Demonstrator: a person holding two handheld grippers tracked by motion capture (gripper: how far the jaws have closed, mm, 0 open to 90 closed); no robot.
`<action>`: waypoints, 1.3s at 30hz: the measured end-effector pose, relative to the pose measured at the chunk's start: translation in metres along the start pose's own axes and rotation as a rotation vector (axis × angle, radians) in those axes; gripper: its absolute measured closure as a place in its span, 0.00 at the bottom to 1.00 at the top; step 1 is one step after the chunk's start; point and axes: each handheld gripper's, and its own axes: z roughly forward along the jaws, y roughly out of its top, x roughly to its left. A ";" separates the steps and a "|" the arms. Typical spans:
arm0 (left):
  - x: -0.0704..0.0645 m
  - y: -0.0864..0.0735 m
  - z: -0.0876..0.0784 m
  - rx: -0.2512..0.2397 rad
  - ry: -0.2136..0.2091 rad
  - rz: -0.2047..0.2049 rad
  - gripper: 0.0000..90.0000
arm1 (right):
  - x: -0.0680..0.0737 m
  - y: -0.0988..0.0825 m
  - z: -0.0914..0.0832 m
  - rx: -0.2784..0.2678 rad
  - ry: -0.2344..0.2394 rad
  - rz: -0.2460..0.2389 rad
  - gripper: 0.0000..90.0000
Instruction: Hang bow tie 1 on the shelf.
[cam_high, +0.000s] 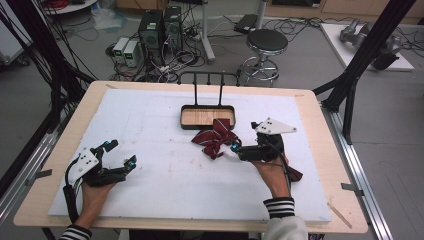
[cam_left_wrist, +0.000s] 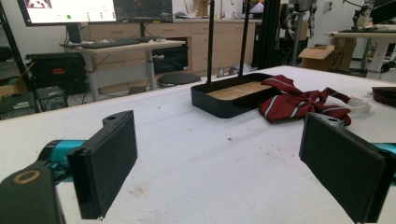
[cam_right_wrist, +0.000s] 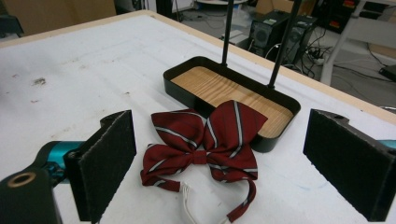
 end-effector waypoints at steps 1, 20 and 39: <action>0.000 0.000 0.000 0.000 0.000 0.000 0.13 | 0.000 0.000 0.000 0.000 0.000 0.000 0.09; 0.000 0.000 0.000 0.000 0.000 -0.002 0.13 | -0.003 0.014 0.032 0.074 0.026 -0.004 0.09; 0.000 0.000 0.000 -0.001 -0.003 -0.002 0.13 | -0.005 0.021 0.074 0.258 0.049 0.008 0.09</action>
